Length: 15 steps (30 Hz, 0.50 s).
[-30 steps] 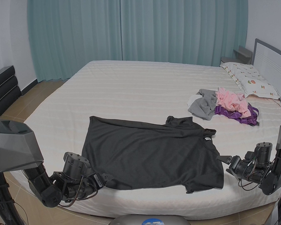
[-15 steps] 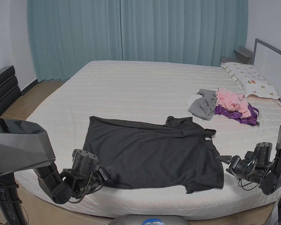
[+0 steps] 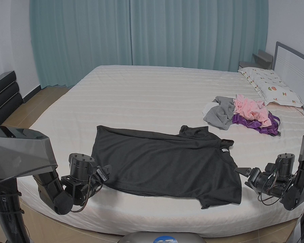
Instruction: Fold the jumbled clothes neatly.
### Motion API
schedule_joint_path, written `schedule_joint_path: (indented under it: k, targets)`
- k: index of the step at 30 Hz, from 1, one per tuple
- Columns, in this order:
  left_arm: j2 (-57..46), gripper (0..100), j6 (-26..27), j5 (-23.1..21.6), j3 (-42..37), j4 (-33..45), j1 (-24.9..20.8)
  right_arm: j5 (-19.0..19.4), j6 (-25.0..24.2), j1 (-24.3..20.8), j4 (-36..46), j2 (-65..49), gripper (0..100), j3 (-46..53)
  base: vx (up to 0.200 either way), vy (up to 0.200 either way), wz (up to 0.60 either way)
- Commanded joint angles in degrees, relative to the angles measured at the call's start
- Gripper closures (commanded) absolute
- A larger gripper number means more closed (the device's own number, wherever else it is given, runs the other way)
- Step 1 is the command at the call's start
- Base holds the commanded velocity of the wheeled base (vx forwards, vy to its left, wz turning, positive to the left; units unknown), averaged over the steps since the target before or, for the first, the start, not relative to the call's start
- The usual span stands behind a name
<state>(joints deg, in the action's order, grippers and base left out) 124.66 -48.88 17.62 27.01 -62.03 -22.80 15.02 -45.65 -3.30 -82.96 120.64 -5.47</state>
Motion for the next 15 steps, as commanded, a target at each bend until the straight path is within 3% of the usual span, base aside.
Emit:
schedule_joint_path:
  k: [1, 10, 15]
  targets:
    - [-2.23, 0, 1.77, 0.05, -0.3, -1.61, 1.44, 0.01, -0.05, 0.23, -0.01, -0.05, 0, -0.06, 0.0, 0.0, 0.0]
    - [3.48, 0, 1.16, -1.0, 1.55, -12.51, 5.39, 0.1, -0.05, 0.14, -0.01, -0.05, 0, -0.06, 0.0, 0.0, 0.0]
    - [3.66, 0, 0.98, -2.5, -0.12, -13.38, 6.1, 0.1, -1.72, 0.05, -0.01, -0.4, 0, -0.24, 0.0, 0.0, 0.0]
